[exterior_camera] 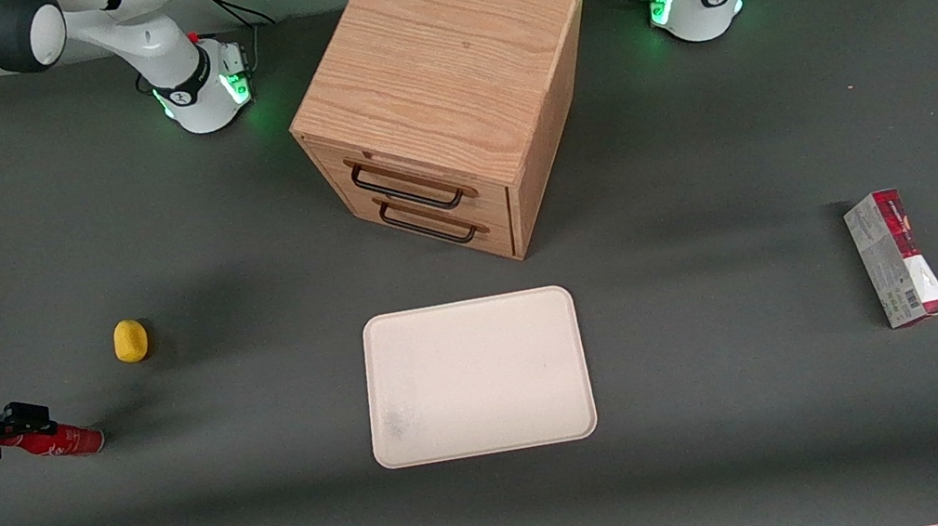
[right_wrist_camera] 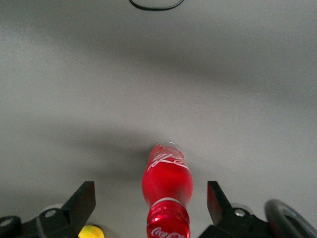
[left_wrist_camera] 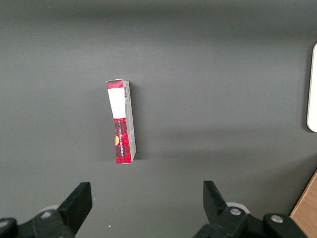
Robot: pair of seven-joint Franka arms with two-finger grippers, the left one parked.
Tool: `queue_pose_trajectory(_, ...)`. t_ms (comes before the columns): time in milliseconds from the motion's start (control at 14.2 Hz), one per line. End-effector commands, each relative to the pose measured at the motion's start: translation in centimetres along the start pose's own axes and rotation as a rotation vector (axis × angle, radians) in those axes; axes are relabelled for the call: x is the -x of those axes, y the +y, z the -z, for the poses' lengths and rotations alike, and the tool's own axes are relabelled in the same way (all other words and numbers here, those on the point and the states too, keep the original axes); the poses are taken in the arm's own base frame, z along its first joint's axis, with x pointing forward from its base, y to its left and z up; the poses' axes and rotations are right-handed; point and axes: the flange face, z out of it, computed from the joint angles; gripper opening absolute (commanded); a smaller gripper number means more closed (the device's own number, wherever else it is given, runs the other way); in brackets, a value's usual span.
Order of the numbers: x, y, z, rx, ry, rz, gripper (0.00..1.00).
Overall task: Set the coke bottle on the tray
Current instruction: 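Close the right gripper on the bottle's cap end and lift it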
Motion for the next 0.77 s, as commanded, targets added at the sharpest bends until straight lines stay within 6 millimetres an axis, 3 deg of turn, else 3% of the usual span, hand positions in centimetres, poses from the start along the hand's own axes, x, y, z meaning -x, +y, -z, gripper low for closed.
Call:
queue_pose_trajectory(0, 0.3, 1.3, 0.6, 0.0, 0.014, 0.007, 1.0)
queue_pose_trajectory(211, 0.9, 1.7, 0.7, 0.0, 0.004, 0.017, 0.94)
queue_pose_trajectory(491, 1.3, 1.6, 0.3, -0.01, -0.009, 0.033, 0.71)
queue_pose_trajectory(702, 1.2, 1.5, 0.3, -0.018, -0.013, 0.036, 0.44)
